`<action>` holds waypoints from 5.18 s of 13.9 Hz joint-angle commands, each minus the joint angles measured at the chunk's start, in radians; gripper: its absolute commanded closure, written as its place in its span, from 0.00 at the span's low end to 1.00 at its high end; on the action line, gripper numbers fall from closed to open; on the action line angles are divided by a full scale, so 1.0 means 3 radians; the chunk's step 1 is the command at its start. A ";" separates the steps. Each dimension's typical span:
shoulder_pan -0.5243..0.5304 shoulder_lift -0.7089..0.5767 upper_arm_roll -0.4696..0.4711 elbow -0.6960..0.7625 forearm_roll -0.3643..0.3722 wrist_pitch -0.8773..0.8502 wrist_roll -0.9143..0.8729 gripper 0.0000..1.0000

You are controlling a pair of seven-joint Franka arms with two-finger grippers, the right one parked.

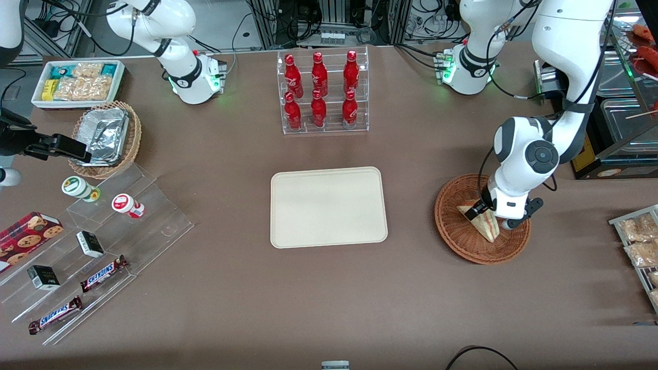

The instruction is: Place sandwich from basket to tray

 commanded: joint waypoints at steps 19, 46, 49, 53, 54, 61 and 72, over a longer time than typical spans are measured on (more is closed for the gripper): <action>-0.1508 0.0373 -0.0062 0.1972 0.0111 -0.1899 0.0156 1.00; -0.2363 0.1541 -0.0088 0.2617 0.0167 -0.1229 -0.0529 0.00; -0.2333 0.1255 -0.0078 0.2628 0.0131 -0.1392 -0.0570 0.00; -0.2236 0.0810 -0.0057 0.2623 0.0131 -0.1867 -0.0753 0.00; -0.2149 0.0698 -0.0057 0.2613 0.0126 -0.1980 -0.0932 0.00; -0.1352 -0.0049 -0.0063 0.2444 0.0116 -0.2823 -0.0255 0.00; 0.0060 -0.0985 -0.0057 0.2122 -0.0129 -0.3586 0.2292 0.00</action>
